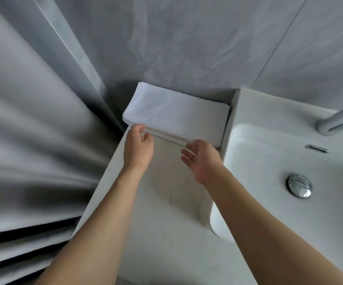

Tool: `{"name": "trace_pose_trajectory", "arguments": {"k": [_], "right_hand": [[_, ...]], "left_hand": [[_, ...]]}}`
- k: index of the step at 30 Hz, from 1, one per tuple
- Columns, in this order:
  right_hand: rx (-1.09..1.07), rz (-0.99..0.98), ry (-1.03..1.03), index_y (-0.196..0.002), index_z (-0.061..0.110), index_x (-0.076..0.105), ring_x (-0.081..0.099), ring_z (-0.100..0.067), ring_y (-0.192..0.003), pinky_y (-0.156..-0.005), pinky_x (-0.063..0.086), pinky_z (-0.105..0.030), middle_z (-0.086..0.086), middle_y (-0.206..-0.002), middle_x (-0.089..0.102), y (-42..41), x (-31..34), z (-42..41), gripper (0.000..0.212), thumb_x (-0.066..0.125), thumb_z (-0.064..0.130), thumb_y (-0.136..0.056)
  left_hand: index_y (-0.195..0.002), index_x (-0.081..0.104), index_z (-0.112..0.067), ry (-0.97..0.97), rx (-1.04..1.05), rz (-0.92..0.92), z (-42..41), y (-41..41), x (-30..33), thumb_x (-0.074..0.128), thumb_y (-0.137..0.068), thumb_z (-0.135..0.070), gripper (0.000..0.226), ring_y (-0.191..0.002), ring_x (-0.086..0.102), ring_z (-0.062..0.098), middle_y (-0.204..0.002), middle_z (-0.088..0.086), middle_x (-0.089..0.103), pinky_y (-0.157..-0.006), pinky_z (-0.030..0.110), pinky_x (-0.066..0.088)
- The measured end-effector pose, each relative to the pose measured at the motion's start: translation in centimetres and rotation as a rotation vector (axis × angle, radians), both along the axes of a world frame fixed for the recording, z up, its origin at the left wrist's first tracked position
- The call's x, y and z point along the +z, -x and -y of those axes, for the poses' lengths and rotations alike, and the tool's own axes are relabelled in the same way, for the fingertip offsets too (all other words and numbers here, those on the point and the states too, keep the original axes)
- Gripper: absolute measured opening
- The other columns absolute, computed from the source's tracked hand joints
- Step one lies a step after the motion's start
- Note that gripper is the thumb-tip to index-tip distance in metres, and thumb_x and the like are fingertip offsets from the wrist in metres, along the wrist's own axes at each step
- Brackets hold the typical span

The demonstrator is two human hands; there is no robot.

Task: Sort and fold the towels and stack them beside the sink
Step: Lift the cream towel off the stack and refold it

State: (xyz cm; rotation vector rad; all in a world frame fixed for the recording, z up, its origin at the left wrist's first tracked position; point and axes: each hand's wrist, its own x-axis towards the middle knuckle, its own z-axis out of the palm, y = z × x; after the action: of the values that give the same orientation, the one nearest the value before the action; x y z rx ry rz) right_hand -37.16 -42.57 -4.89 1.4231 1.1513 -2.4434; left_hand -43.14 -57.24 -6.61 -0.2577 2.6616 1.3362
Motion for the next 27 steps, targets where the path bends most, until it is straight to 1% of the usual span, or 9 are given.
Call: {"name": "trace_pose_trajectory", "arguments": {"k": [3, 6, 10, 13, 15, 18, 21, 24, 27], "right_hand": [[-0.168, 0.115, 0.095, -0.098, 0.009, 0.054, 0.056, -0.028, -0.094, -0.088, 0.049, -0.041, -0.010, -0.113, 0.051, 3.0, -2.0, -1.0, 0.009, 0.046, 0.012, -0.099], [-0.319, 0.223, 0.132, -0.089, 0.011, 0.049, 0.049, -0.023, -0.074, -0.066, 0.046, -0.036, -0.010, -0.110, 0.046, 5.2, -4.2, -2.6, 0.009, 0.047, 0.013, -0.097], [-0.339, 0.339, 0.154, -0.089, 0.010, 0.051, 0.052, -0.021, -0.072, -0.058, 0.042, -0.036, -0.008, -0.094, 0.053, 7.2, -5.9, -3.6, 0.011, 0.048, 0.019, -0.096], [-0.344, 0.379, 0.119, -0.098, 0.013, 0.054, 0.050, -0.018, -0.065, -0.057, 0.042, -0.033, -0.003, -0.079, 0.051, 7.6, -6.2, -3.7, 0.010, 0.052, 0.022, -0.094], [-0.370, 0.369, 0.085, -0.099, 0.014, 0.056, 0.054, -0.019, -0.068, -0.063, 0.047, -0.033, -0.003, -0.080, 0.054, 7.8, -6.0, -3.9, 0.013, 0.058, 0.025, -0.092], [-0.421, 0.342, 0.052, -0.106, 0.018, 0.058, 0.063, -0.023, -0.087, -0.081, 0.055, -0.036, -0.004, -0.099, 0.063, 8.2, -5.4, -4.3, 0.020, 0.066, 0.025, -0.090], [-0.399, 0.309, -0.014, -0.108, 0.017, 0.059, 0.064, -0.022, -0.087, -0.088, 0.056, -0.040, -0.004, -0.100, 0.065, 8.6, -5.5, -4.7, 0.018, 0.064, 0.019, -0.091], [-0.235, 0.342, -0.244, -0.098, 0.013, 0.062, 0.060, -0.021, -0.076, -0.079, 0.056, -0.037, -0.004, -0.089, 0.064, 9.0, -6.2, -5.3, 0.013, 0.063, 0.016, -0.085], [-0.097, 0.307, -0.345, -0.101, 0.011, 0.065, 0.059, -0.022, -0.077, -0.073, 0.047, -0.031, -0.002, -0.085, 0.063, 10.1, -6.0, -6.0, 0.026, 0.065, 0.026, -0.080]], "left_hand": [[-0.128, 0.052, -0.010, -0.104, 0.143, 0.111, 1.0, 3.8, -1.6, 0.046, -0.096, -0.017, 0.033, -0.097, 0.051, 0.013, -0.112, -0.008, 0.053, -0.076, 0.022, 0.035], [-0.125, 0.049, 0.001, -0.222, 0.269, 0.177, 1.2, 7.4, -3.6, 0.049, -0.088, -0.013, 0.040, -0.068, 0.044, 0.010, -0.084, -0.007, 0.048, -0.059, 0.026, 0.034], [-0.138, 0.038, -0.003, -0.291, 0.374, 0.242, 1.0, 11.2, -5.2, 0.049, -0.088, -0.010, 0.052, -0.075, 0.045, 0.017, -0.112, 0.015, 0.059, -0.068, 0.026, 0.037], [-0.148, 0.030, -0.011, -0.272, 0.382, 0.224, 0.6, 13.0, -6.0, 0.053, -0.090, -0.017, 0.062, -0.100, 0.054, 0.024, -0.136, 0.008, 0.051, -0.081, 0.028, 0.040], [-0.151, 0.026, -0.016, -0.265, 0.386, 0.181, 0.3, 13.5, -6.5, 0.058, -0.091, -0.024, 0.068, -0.116, 0.054, 0.026, -0.145, 0.006, 0.045, -0.088, 0.026, 0.040], [-0.131, 0.048, -0.012, -0.250, 0.403, 0.142, 0.6, 14.8, -6.8, 0.064, -0.089, -0.032, 0.049, -0.102, 0.060, 0.023, -0.120, 0.004, 0.059, -0.082, 0.026, 0.045], [-0.096, 0.054, -0.009, -0.191, 0.324, 0.146, 0.9, 16.5, -6.1, 0.060, -0.084, -0.023, 0.019, -0.069, 0.050, 0.018, -0.081, 0.000, 0.055, -0.058, 0.026, 0.040], [-0.081, 0.043, -0.013, -0.148, 0.143, 0.143, 0.0, 17.8, -4.9, 0.056, -0.082, -0.015, 0.014, -0.059, 0.037, 0.014, -0.072, -0.003, 0.044, -0.050, 0.026, 0.031], [-0.097, 0.043, -0.016, -0.069, -0.023, 0.214, -1.2, 18.6, -3.8, 0.057, -0.083, -0.017, 0.020, -0.069, 0.046, 0.010, -0.083, -0.006, 0.048, -0.055, 0.026, 0.034]]}}
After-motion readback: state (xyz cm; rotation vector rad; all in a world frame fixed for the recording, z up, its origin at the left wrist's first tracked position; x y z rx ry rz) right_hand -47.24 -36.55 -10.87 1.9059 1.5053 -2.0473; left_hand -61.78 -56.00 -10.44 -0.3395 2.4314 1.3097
